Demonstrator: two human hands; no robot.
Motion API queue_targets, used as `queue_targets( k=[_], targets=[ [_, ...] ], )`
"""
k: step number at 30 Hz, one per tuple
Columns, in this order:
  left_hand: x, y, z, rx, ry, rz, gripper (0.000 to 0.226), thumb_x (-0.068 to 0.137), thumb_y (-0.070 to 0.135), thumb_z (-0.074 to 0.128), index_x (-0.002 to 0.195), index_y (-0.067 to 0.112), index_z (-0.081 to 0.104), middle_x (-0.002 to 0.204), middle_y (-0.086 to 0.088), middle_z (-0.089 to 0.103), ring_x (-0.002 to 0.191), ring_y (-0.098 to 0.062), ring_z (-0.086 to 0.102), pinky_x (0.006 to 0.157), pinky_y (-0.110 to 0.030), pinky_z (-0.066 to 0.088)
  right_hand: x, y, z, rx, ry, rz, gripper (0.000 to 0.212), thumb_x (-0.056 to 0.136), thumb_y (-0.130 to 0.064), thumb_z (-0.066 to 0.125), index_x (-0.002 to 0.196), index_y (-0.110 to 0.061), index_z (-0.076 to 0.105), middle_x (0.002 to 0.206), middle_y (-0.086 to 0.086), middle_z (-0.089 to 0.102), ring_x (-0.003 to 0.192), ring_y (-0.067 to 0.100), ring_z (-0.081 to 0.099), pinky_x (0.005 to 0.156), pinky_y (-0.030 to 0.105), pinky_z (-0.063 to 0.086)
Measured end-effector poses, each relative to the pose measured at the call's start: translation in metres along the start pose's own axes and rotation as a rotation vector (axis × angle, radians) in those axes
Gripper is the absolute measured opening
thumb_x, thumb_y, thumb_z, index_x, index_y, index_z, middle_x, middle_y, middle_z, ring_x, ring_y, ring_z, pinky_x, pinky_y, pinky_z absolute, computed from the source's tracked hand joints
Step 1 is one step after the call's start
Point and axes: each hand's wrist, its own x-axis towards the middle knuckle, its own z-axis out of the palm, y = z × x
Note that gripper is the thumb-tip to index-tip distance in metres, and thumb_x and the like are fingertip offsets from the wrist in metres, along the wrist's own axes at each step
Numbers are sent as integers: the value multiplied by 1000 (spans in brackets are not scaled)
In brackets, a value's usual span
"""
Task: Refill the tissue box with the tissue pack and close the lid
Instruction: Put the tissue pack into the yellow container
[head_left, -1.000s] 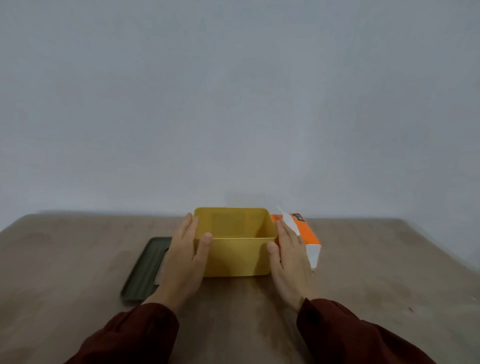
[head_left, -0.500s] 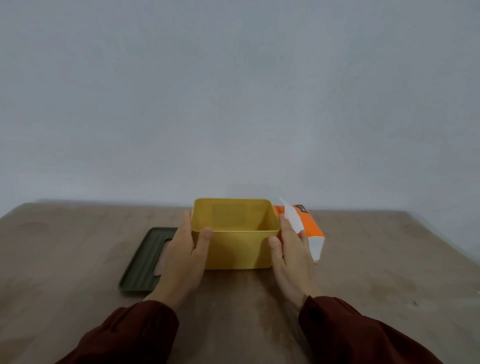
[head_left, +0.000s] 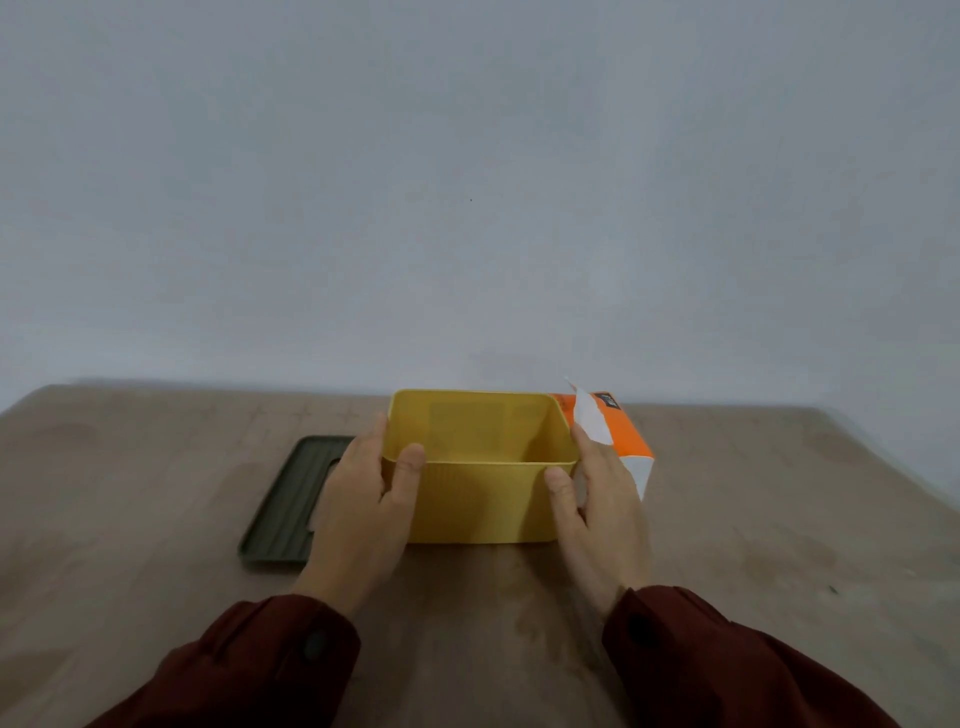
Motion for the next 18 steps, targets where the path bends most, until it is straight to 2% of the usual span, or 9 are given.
queue_targets(
  k=[2,7,18],
  targets=[
    [-3,1,-1,13,16,9,44,93,32,45,135,16,44,111,9,50,104,-13,49,89,-33,41,-2,-1,-2,-6,21,-16,49,91,-33,45,136,-16,36,121,3,54,114,17,46,94,40,41],
    [-10,3,-3,37,53,22,49,92,34,46,137,13,42,113,12,43,106,-7,42,89,-29,37,-5,-5,-5,39,37,-10,47,90,-33,45,135,-19,38,116,-2,51,104,16,51,84,46,50],
    [-15,6,-5,61,72,9,47,90,35,48,133,15,47,114,7,50,101,-10,48,85,-31,41,-10,-8,-9,81,85,20,48,86,-31,50,132,-18,43,107,-13,44,94,13,54,79,46,52]
  ],
)
